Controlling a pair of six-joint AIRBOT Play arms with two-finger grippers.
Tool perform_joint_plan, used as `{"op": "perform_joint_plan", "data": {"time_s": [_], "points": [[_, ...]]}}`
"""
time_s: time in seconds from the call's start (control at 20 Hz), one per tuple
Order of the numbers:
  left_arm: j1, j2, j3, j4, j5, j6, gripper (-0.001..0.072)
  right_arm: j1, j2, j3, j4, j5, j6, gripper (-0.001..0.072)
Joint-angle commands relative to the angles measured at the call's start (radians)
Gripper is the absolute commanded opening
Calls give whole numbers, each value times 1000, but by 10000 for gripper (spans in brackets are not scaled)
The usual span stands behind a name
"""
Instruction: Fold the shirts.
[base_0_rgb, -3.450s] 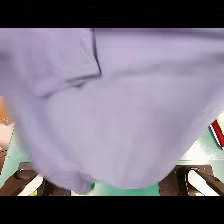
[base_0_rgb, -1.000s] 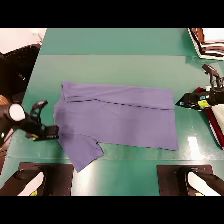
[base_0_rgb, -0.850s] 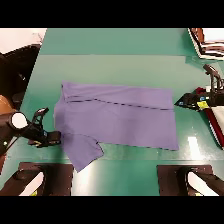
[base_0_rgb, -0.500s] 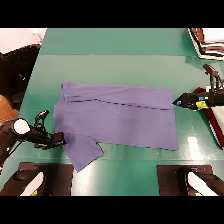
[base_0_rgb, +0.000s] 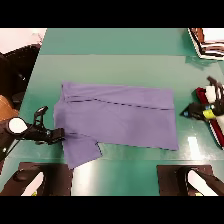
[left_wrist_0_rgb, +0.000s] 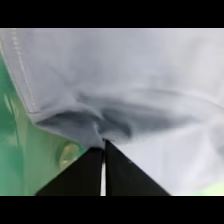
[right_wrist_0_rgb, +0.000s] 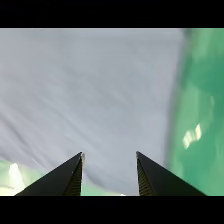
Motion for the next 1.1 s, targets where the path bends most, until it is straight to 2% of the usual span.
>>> {"op": "perform_joint_plan", "data": {"time_s": [0.0,0.05,0.3,0.35,0.4,0.5,0.55,0.6,0.65,0.7,0.75,0.85,1.05], "points": [[1,75,73,-2,-29,8,22,-128,30,-167,-119,68,1,477],[1,87,84,-2,-29,8,22,-171,33,-231,-110,64,1,515],[1,89,90,-2,-29,8,22,-229,-61,-399,-47,10,1,508],[1,89,90,-2,-30,8,22,-228,-90,-408,-13,-18,0,487],[1,89,91,-2,-30,8,22,-227,-117,-409,17,-34,0,429],[1,89,90,-2,-30,8,22,-217,-149,-409,64,-52,-18,427],[1,89,90,-2,-30,10,22,-202,-154,-409,68,-53,-25,380],[1,89,91,-2,-35,27,22,-181,-151,-409,64,-55,-27,269],[1,89,91,-1,-60,46,22,-160,-139,-409,64,-55,-31,205],[1,89,92,3,-98,56,21,-138,-114,-409,64,-50,-42,93],[1,90,100,21,-151,58,21,-121,-85,-408,64,-43,-45,16],[1,124,124,64,-225,58,20,-100,-4,-408,56,-6,-45,16],[1,342,133,22,-410,-11,20,-98,200,-334,-97,196,-36,15]]}}
